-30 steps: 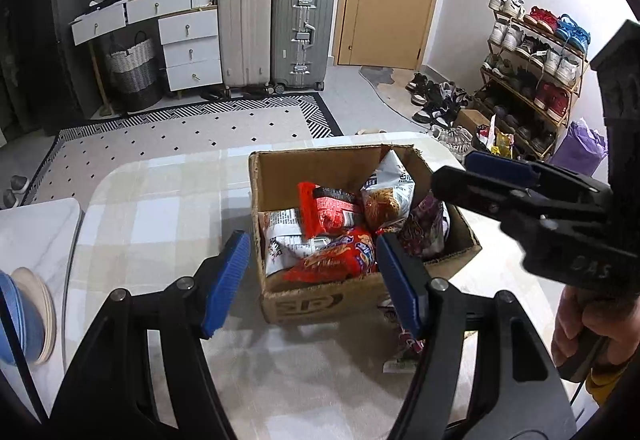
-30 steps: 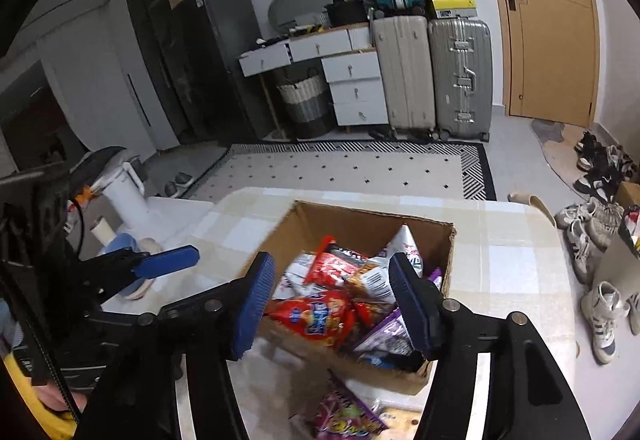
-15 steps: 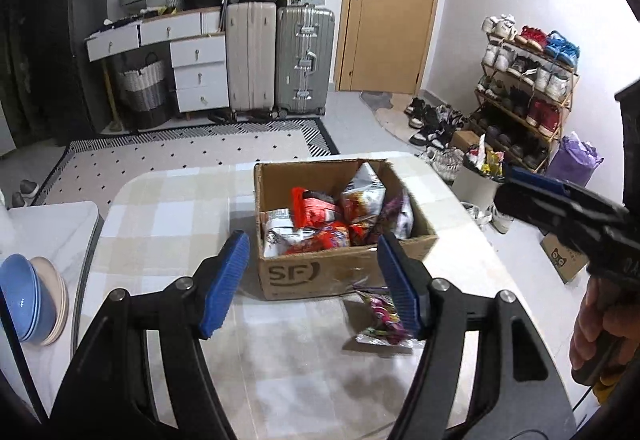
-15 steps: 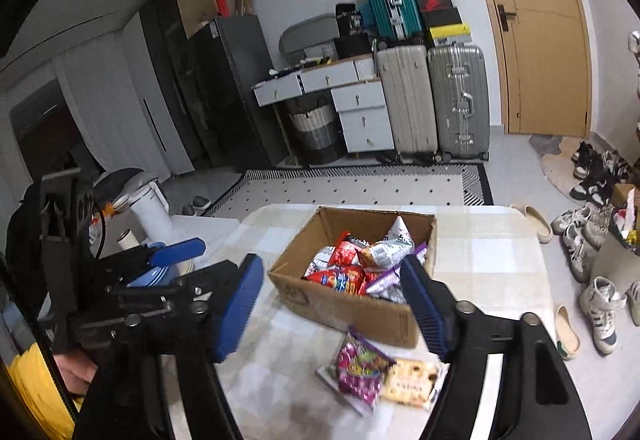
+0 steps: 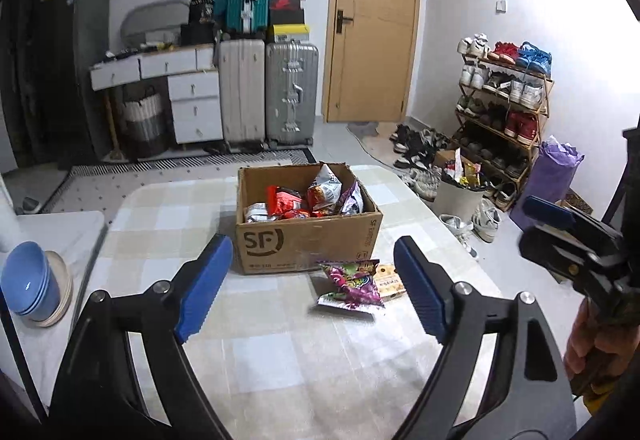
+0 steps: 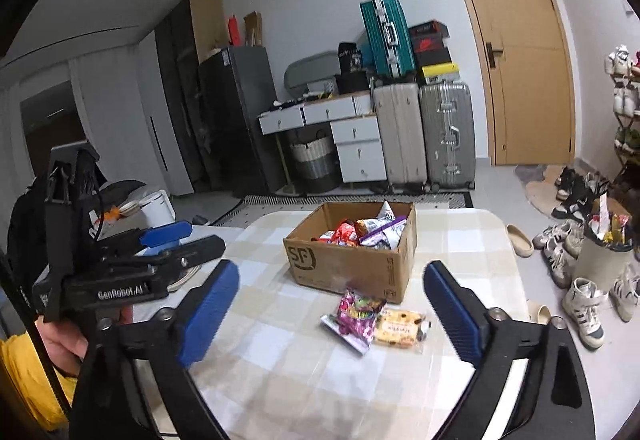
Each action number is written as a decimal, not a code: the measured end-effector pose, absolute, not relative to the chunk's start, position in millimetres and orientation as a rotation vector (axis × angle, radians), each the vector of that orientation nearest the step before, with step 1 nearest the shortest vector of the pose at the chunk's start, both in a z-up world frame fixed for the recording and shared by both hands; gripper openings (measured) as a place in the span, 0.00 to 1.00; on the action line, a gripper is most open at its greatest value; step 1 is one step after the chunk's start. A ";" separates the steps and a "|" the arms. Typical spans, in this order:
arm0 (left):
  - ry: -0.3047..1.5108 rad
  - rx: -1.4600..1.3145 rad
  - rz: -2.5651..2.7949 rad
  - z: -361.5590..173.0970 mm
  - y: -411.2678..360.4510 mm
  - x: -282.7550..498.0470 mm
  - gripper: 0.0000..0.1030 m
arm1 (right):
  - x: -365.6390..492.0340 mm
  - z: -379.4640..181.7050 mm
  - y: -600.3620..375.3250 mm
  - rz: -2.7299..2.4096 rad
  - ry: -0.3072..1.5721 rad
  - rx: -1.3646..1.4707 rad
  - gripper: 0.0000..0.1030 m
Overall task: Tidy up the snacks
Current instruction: 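Withdraw both tools from the box back toward the remaining snacks, then grasp the pink candy bag with the left gripper while the right gripper grasps the cookie pack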
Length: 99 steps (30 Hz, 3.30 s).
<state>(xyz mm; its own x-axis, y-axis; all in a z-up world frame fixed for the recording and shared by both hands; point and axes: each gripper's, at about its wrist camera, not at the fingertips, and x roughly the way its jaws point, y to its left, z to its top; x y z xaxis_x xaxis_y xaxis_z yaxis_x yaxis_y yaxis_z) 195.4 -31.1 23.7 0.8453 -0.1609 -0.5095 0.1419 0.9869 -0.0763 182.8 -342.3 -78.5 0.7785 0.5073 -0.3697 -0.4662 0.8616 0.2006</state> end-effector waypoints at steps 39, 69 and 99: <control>0.764 -0.153 -0.130 -142.7 -21.4 169.8 0.99 | 165.4 -215.6 -333.4 0.441 0.623 0.214 0.98; 1.032 -0.249 -0.255 -201.2 -83.9 440.0 0.50 | 220.8 -243.9 -370.3 0.404 0.734 0.332 0.98; 0.953 -0.305 -0.219 -166.7 -21.2 346.9 0.42 | 392.3 -267.9 -280.0 0.282 0.953 -0.045 0.84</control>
